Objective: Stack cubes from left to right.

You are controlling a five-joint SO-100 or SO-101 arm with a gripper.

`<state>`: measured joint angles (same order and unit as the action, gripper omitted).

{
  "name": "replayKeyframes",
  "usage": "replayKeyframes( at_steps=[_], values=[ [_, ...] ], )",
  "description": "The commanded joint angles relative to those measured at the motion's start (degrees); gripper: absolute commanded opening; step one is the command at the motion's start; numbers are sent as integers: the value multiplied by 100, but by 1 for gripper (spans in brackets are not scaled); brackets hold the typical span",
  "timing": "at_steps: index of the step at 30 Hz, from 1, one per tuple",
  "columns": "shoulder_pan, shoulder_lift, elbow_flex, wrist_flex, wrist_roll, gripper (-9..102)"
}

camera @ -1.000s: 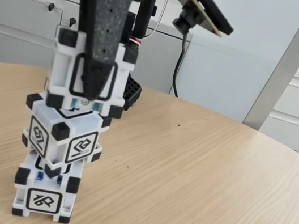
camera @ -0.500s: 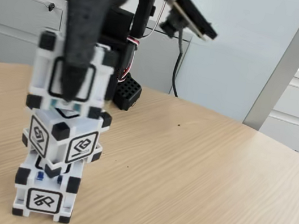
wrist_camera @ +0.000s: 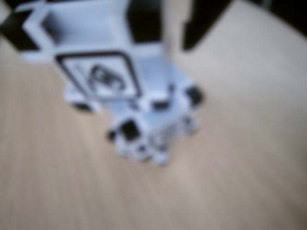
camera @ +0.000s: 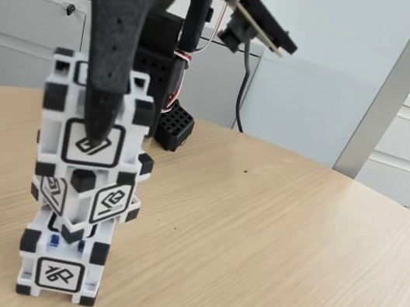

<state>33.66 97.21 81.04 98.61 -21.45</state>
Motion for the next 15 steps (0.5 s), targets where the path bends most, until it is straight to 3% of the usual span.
replayKeyframes(
  at_steps=[1, 15],
  values=[
    [62, 18, -35, 62, 18, 33],
    [-35, 299, -132, 62, 193, 32]
  ],
)
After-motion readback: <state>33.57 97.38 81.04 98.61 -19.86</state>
